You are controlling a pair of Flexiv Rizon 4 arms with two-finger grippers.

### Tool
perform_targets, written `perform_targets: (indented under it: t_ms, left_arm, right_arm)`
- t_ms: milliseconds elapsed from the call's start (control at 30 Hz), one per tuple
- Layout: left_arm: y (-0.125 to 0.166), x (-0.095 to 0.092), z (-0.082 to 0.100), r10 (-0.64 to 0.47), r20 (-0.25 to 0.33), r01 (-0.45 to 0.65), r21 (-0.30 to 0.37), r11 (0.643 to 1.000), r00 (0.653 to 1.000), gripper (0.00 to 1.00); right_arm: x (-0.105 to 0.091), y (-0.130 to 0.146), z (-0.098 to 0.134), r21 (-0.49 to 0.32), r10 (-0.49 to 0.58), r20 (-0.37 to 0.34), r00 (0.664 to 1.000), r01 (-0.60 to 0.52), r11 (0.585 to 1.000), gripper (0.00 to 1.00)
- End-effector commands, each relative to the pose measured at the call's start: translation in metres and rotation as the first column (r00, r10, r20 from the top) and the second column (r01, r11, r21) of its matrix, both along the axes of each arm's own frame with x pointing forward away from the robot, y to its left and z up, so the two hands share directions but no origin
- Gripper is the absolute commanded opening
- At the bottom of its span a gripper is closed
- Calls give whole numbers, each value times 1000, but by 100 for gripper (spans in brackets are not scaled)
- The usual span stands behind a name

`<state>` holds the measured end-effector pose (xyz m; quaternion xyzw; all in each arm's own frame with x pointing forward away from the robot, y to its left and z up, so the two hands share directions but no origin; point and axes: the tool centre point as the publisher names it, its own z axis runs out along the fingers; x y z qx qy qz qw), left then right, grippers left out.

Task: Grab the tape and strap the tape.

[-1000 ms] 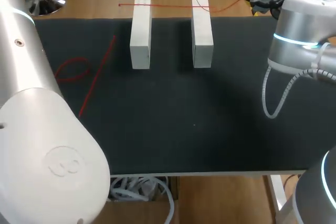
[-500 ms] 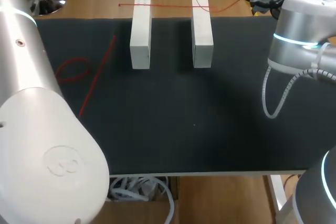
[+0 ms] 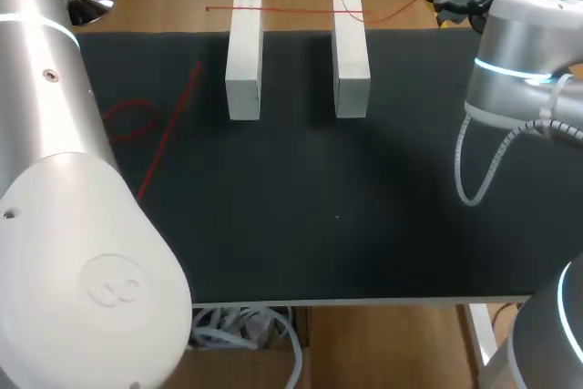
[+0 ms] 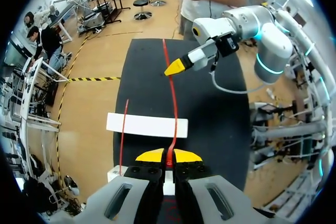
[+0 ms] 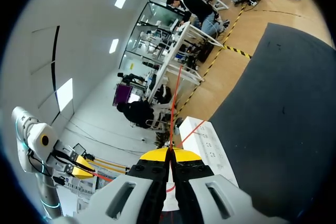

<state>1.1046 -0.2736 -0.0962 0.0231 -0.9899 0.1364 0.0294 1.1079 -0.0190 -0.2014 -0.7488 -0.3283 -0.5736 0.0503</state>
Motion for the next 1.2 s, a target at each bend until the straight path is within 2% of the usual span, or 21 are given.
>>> perform_targets:
  t_ms: [33, 233, 900, 967, 1033, 1067, 1100, 1167, 1200]
  left_arm:
    - [-8, 7, 5, -13, -16, 14, 51, 999, 1000, 0]
    - [-11, 7, 6, -19, -16, 20, 75, 997, 1000, 0]
    - [-11, 7, 6, -22, -18, 24, 75, 997, 1000, 0]
    - [-11, 7, 6, -22, -18, 24, 75, 997, 1000, 0]
    - [-11, 7, 6, -22, -18, 24, 75, 997, 1000, 0]
    - [-11, 7, 6, -22, -18, 24, 75, 997, 1000, 0]
    - [-11, 7, 6, -22, -18, 24, 75, 997, 1000, 0]
    - [-11, 7, 6, -22, -18, 24, 75, 997, 1000, 0]
    - [-11, 7, 6, -22, -18, 24, 75, 997, 1000, 0]
  right_arm:
    - [0, -1, -1, 2, 1, 2, 1000, -1, 1000, 0]
    - [0, -1, -1, 2, 1, 2, 1000, -1, 1000, 0]
    - [0, -1, -1, 2, 1, 2, 1000, -1, 1000, 0]
    - [4, -3, 1, -85, -25, -22, 999, 23, 996, 0]
    - [7, -6, 3, -146, -44, -16, 999, 41, 988, 0]
    - [8, -6, 3, -218, -43, -16, 999, 39, 975, 0]
    - [8, -7, 4, -241, -35, -18, 999, 30, 970, 0]
    - [10, -7, 3, -375, -30, -17, 999, 21, 927, 0]
    - [9, -7, 4, -402, -25, -14, 1000, 17, 915, 0]
